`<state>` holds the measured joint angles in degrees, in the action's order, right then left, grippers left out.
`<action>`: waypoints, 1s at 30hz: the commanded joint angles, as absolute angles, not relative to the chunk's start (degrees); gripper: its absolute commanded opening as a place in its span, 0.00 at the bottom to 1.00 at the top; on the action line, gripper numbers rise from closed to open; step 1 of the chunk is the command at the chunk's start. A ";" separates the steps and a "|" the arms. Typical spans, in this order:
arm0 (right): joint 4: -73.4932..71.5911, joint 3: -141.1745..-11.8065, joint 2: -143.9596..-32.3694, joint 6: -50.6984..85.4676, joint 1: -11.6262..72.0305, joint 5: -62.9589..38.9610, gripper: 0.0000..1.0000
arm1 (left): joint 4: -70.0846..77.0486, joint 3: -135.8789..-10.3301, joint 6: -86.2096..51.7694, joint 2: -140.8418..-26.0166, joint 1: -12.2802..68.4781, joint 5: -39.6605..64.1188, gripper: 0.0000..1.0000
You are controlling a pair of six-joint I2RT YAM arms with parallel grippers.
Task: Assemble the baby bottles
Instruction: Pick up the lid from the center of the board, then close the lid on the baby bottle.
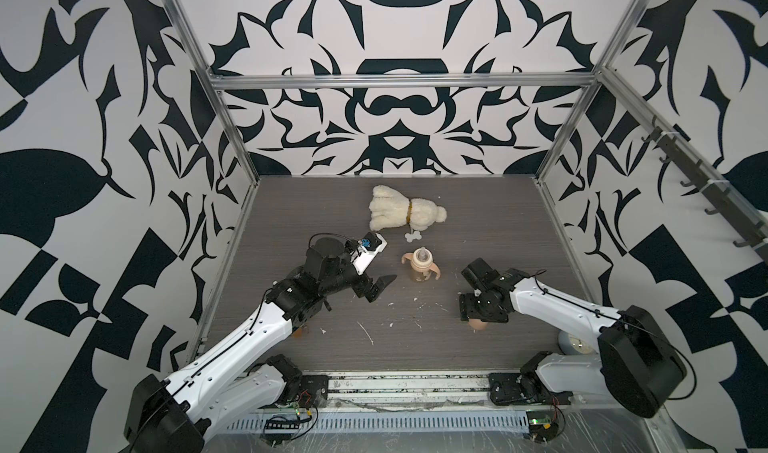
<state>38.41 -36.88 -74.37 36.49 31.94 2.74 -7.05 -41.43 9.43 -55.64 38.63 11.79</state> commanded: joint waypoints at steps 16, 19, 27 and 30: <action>48.36 -44.84 -69.71 32.35 31.95 5.10 0.52 | -6.84 -41.75 10.02 -55.57 38.41 12.22 0.99; 53.06 -53.54 -68.45 29.69 31.98 4.60 0.52 | -7.46 -41.35 10.04 -55.26 38.34 12.13 0.99; 57.60 -81.25 -82.48 20.85 32.98 1.00 0.51 | -9.02 -40.69 9.76 -54.45 38.28 11.47 0.99; 57.88 -90.07 -89.80 18.16 34.66 -0.06 0.51 | -9.81 -40.74 9.58 -53.92 38.23 11.01 0.99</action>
